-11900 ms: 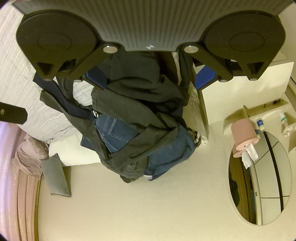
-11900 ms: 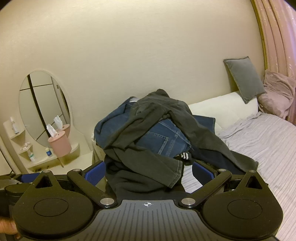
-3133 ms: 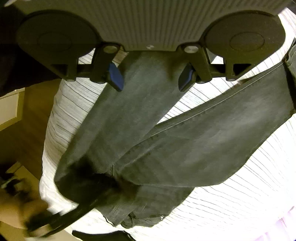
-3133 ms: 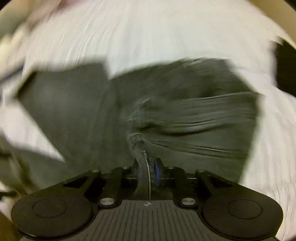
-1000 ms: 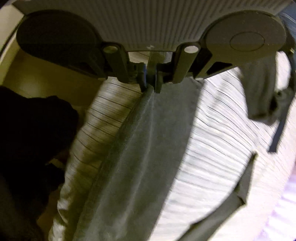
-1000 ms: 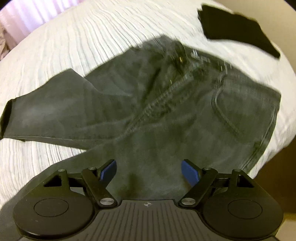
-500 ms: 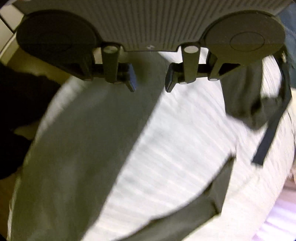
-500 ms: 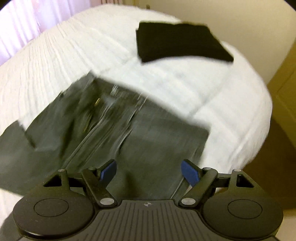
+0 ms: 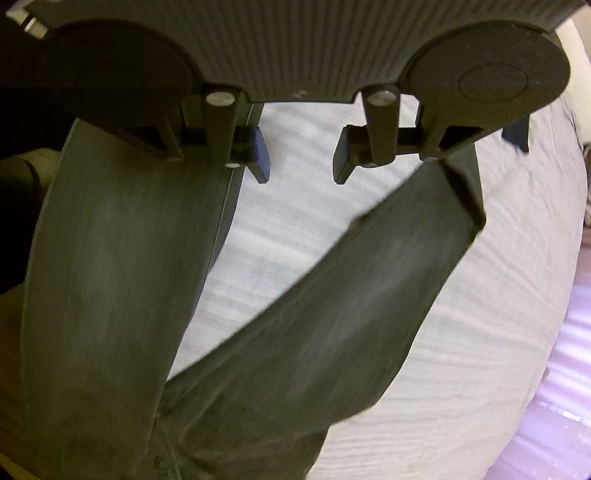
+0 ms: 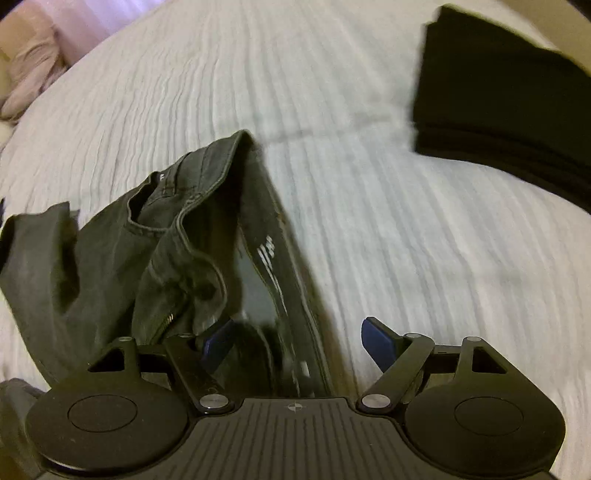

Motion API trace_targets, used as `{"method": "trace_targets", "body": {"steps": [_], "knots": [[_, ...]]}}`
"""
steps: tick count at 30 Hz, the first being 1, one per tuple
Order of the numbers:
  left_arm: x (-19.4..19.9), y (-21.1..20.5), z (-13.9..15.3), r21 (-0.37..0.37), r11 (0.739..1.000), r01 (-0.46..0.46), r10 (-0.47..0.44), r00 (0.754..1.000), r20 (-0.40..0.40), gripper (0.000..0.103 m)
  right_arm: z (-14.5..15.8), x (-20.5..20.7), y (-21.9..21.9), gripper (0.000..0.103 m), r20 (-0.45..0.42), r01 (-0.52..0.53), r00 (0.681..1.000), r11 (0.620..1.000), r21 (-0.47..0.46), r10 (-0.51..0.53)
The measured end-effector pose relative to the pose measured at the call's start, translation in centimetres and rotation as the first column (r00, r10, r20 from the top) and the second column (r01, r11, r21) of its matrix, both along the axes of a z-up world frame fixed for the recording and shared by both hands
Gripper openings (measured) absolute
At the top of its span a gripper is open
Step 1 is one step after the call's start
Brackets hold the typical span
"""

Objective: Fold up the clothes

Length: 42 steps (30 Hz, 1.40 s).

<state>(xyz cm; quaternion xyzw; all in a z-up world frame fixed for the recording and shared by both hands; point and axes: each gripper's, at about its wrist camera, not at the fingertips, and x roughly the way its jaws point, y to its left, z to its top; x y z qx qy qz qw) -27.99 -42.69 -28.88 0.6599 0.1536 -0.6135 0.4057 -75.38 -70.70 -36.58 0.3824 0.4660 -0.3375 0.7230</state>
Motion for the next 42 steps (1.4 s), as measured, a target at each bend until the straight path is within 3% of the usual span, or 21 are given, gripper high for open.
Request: {"method": "trace_targets", "body": {"steps": [1,2,7,10,14,17,19,20,21,26,31,34,38,39,41,42], "knots": [[-0.8,-0.5,0.0,0.001,1.0,0.007,-0.007,1.0,-0.001,0.033,-0.8,0.2,-0.6,0.049,0.007,-0.012,1.0,1.0,0.018,0.012],[-1.4,-0.9,-0.1,0.001,1.0,0.012,-0.012,1.0,-0.006,0.033,-1.4,0.3,-1.0,0.013,0.018,-0.019,1.0,0.999,0.033,0.018],[-4.0,-1.7,0.0,0.003,0.999,0.044,-0.044,0.999,-0.02,0.033,-0.4,-3.2,-0.2,0.008,0.118,0.04,0.992,0.999,0.013,-0.041],[-4.5,-1.8,-0.2,0.005,0.998,0.064,-0.064,0.998,-0.021,0.033,-0.4,-7.5,1.0,0.008,0.128,0.164,0.977,0.985,0.043,-0.169],[-4.4,-1.8,-0.5,0.018,0.999,0.05,-0.049,0.998,-0.033,0.033,-2.6,-12.1,3.6,0.008,0.168,0.353,0.913,0.926,0.133,-0.372],[-3.8,-2.1,-1.1,0.021,0.999,0.048,-0.048,0.999,-0.02,0.034,-2.4,-12.1,4.0,0.014,0.157,0.399,0.896,0.908,0.128,-0.416],[-2.9,-2.3,-1.1,0.007,0.999,0.037,-0.037,0.999,0.002,0.038,-1.4,-11.2,4.0,0.041,0.088,0.402,0.909,0.913,0.064,-0.406],[-2.0,-2.5,-1.3,-0.004,1.0,0.025,-0.025,1.0,0.018,0.04,-0.7,-10.7,4.1,0.062,0.057,0.398,0.915,0.917,0.026,-0.399],[-1.1,-2.7,-1.5,-0.015,1.0,0.013,-0.012,0.999,0.035,0.041,0.2,-10.3,4.1,0.069,0.058,0.389,0.92,0.921,-0.004,-0.388],[4.7,-3.8,-3.6,-0.066,0.997,-0.04,0.048,0.99,0.133,0.052,3.8,-7.9,5.0,0.069,0.05,0.331,0.943,0.937,-0.111,-0.328],[11.6,-5.9,-7.3,-0.094,0.994,-0.062,0.081,0.972,0.219,0.053,5.2,-3.7,7.7,0.069,0.046,0.277,0.961,0.955,-0.102,-0.274],[15.4,-8.0,-8.8,-0.132,0.984,-0.118,0.14,0.975,0.173,0.056,5.3,-0.5,9.7,0.069,0.04,0.242,0.97,0.967,-0.085,-0.239],[19.5,-11.0,-9.7,-0.17,0.953,-0.252,0.257,0.966,0.009,0.061,4.5,4.1,12.6,0.069,0.009,0.194,0.981,0.979,-0.061,-0.194],[20.4,-11.6,-10.3,-0.161,0.951,-0.265,0.269,0.963,0.003,0.063,4.3,4.9,13.5,0.069,0.002,0.189,0.982,0.98,-0.054,-0.189],[21.6,-12.1,-10.5,-0.132,0.955,-0.265,0.268,0.963,0.005,0.039,3.7,6.6,14.9,0.069,-0.01,0.188,0.982,0.981,-0.039,-0.188],[22.2,-12.4,-10.6,-0.118,0.957,-0.264,0.267,0.964,0.006,0.017,3.5,7.4,15.4,0.069,-0.014,0.189,0.982,0.981,-0.034,-0.189]]}}
